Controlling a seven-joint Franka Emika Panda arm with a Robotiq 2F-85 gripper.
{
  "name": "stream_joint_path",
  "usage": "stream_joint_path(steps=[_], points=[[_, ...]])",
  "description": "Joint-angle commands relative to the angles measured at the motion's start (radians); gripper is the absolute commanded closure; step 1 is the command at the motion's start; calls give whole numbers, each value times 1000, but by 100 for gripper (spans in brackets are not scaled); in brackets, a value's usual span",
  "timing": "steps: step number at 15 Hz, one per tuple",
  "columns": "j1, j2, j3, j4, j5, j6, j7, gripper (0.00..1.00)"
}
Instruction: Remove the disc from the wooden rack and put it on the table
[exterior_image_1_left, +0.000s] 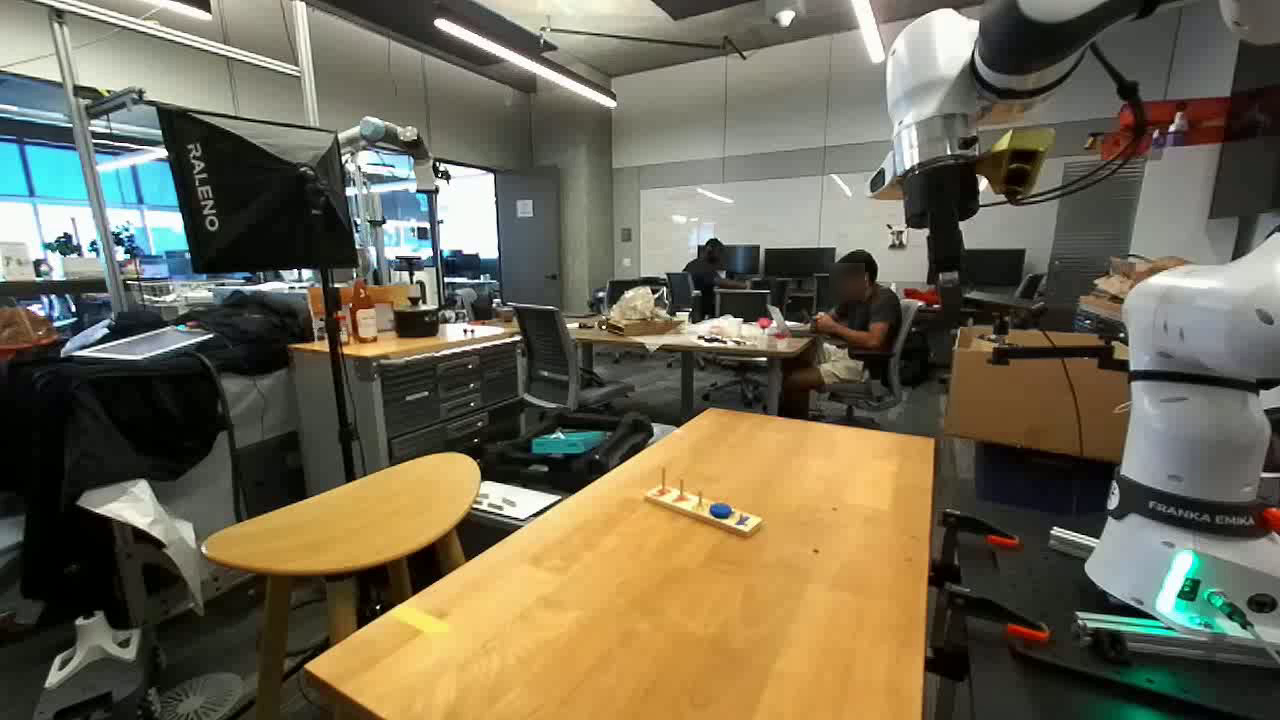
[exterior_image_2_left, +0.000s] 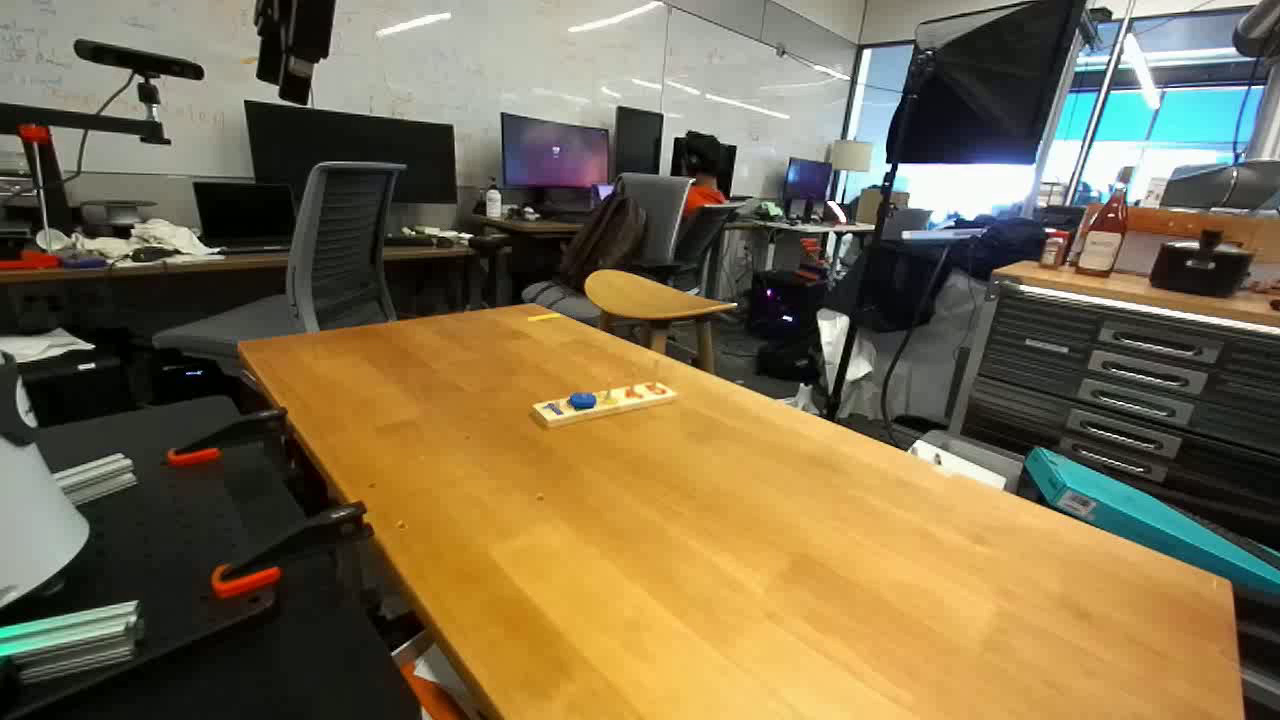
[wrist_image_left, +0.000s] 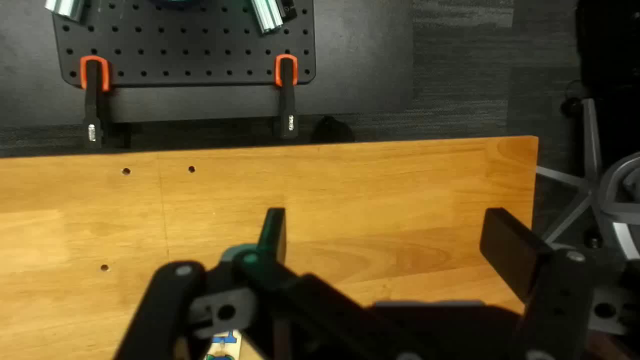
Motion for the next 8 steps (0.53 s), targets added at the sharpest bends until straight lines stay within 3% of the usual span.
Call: stream_joint_path(steps=[1,5,6,8], points=[[-24,0,18,3,11,-4,-13,0],[-24,-1,18,7,11,-4,-13,0],[-22,-1,37,-8,-7,26,-16,0],[-43,33,91,-35,-72,193,-7,0]])
